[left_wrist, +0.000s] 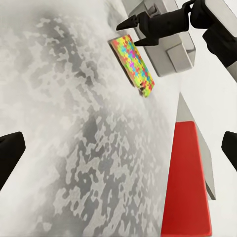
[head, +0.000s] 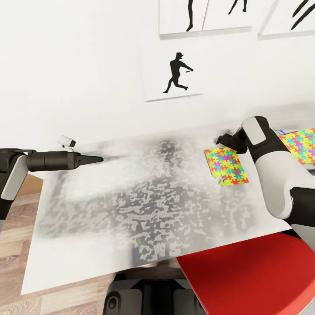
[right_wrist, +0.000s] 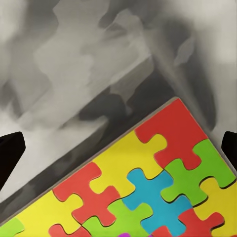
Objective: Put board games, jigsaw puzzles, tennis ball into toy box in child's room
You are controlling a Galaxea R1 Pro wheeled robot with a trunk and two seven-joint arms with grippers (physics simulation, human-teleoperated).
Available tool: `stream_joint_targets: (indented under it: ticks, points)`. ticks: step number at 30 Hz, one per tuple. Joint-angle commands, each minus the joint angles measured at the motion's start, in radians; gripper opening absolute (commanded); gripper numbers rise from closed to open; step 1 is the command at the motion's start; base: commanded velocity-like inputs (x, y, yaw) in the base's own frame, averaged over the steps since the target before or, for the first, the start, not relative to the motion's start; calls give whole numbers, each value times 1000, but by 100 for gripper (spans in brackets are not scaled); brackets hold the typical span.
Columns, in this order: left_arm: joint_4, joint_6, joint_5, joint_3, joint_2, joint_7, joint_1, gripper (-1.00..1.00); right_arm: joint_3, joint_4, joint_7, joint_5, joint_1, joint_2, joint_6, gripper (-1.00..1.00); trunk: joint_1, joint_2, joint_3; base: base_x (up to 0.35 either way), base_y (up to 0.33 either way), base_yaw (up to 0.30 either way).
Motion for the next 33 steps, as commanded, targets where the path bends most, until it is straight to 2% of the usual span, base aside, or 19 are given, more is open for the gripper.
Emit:
stream_joint_targets:
  ticks: [1,33]
  points:
    - [0,5,2,-2,1,-2,-1,100,-1,-1,-9,-11,-1,0,1,100,1,-2,-1,0,0,0]
    - [0,5,0,-4,0,0,-1,100,1,2,-10,-1,-1,-10,-4,100,1,-2,-1,0,0,0]
